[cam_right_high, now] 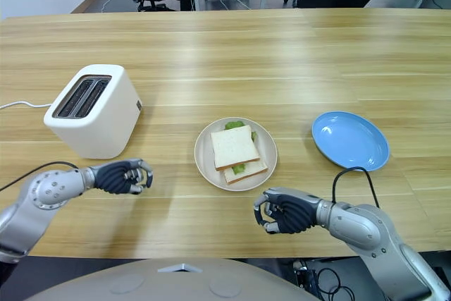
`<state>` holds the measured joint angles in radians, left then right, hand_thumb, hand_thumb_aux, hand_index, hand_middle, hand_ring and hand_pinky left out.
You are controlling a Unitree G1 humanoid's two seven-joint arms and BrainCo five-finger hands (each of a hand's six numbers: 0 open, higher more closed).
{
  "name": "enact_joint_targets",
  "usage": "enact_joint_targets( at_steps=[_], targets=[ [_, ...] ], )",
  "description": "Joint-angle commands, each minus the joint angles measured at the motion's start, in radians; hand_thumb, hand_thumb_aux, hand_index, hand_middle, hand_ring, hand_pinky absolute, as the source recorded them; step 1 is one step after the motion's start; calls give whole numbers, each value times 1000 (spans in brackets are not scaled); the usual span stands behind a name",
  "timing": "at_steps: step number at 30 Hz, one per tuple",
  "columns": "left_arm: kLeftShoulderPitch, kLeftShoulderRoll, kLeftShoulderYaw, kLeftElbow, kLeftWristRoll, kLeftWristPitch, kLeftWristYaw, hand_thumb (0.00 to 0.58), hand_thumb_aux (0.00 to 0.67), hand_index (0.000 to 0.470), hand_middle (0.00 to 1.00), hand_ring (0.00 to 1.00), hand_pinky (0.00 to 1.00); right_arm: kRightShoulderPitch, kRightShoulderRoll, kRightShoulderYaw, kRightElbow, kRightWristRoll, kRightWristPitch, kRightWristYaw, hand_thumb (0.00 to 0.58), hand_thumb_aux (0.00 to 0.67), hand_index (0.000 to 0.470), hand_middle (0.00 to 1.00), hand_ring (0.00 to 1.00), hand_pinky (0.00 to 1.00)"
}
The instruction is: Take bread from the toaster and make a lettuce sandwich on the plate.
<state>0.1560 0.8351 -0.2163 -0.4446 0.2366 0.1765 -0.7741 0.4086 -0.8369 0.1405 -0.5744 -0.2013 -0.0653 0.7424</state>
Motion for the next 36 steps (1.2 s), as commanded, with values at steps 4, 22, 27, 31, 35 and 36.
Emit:
enact_joint_targets(
  at_steps=[4, 22, 27, 31, 35, 36],
  targets=[
    [-98, -149, -229, 168, 102, -12, -14, 580, 670, 460, 1000, 1000, 1000, -200, 116, 243, 274, -188, -15, 7, 580, 670, 460, 1000, 1000, 1000],
    [-456, -488, -260, 769, 248, -7, 312, 531, 476, 327, 1000, 1000, 1000, -748, 303, 342, 908, -509, -153, -359, 580, 670, 460, 1000, 1000, 1000],
    [-599, -581, -202, 1008, 248, -1, 515, 172, 108, 74, 1000, 1000, 1000, -858, 358, 362, 1087, -556, -229, -537, 580, 670, 460, 839, 839, 839],
    [-608, -581, -179, 993, 253, 34, 570, 0, 0, 0, 0, 0, 0, -874, 351, 352, 1090, -578, -262, -620, 0, 0, 0, 0, 0, 0],
    [-542, -544, -156, 823, 254, 76, 545, 0, 0, 0, 0, 0, 0, -812, 302, 289, 941, -530, -270, -620, 0, 0, 0, 0, 0, 0],
    [-528, -538, -146, 786, 250, 78, 544, 0, 0, 0, 0, 0, 0, -790, 288, 265, 893, -511, -266, -615, 0, 0, 0, 0, 0, 0]
  ],
)
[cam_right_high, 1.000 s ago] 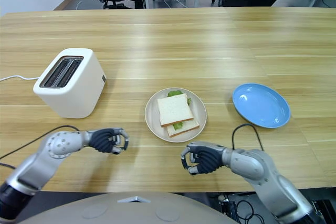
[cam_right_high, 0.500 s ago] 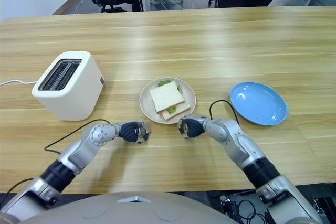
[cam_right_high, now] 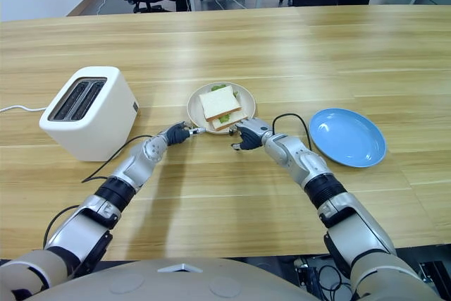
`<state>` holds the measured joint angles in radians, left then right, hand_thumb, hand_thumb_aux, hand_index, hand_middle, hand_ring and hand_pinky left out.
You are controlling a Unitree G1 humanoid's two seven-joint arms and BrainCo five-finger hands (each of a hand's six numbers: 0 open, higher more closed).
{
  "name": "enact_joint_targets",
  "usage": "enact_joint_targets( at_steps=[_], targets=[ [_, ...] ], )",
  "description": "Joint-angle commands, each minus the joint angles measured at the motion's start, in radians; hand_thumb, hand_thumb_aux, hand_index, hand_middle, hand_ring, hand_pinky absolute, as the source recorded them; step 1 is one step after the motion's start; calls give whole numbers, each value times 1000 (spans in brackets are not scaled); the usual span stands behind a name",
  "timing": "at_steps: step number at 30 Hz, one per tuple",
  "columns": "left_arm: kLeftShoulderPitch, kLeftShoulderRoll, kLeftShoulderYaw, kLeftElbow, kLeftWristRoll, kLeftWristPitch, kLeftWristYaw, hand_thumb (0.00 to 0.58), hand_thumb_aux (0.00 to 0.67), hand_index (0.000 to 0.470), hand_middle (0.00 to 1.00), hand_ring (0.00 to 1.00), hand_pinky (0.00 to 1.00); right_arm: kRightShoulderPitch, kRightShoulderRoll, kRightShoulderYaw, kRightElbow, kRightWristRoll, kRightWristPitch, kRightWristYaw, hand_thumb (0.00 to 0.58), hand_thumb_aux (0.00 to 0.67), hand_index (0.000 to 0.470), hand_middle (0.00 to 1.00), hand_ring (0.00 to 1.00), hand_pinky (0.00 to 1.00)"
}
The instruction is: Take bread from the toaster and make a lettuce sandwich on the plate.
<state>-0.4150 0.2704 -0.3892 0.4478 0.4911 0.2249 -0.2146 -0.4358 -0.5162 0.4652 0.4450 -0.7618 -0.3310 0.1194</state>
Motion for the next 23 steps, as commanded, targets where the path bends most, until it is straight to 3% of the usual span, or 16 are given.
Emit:
enact_joint_targets(
  at_steps=[1, 6, 12, 18, 23],
  targets=[
    [58, 31, 38, -143, -14, 25, -17, 0, 0, 0, 0, 0, 0, 76, -40, -87, -170, 76, 5, 10, 0, 0, 0, 0, 0, 0],
    [102, -76, 218, -330, -257, -76, 7, 0, 0, 0, 0, 0, 0, 210, 50, -305, -363, 425, 74, 38, 0, 0, 0, 0, 0, 0],
    [87, -234, 397, -326, -456, -208, 118, 0, 0, 0, 0, 0, 0, 264, 266, -497, -297, 730, 110, -17, 0, 0, 0, 0, 0, 0],
    [78, -279, 420, -226, -483, -368, 154, 0, 0, 0, 0, 0, 0, 239, 360, -572, -142, 832, 61, -15, 0, 0, 0, 0, 0, 0],
    [59, -283, 419, -156, -491, -441, 157, 0, 0, 0, 0, 0, 0, 202, 339, -600, -60, 844, 12, -6, 0, 0, 0, 0, 0, 0]
  ],
)
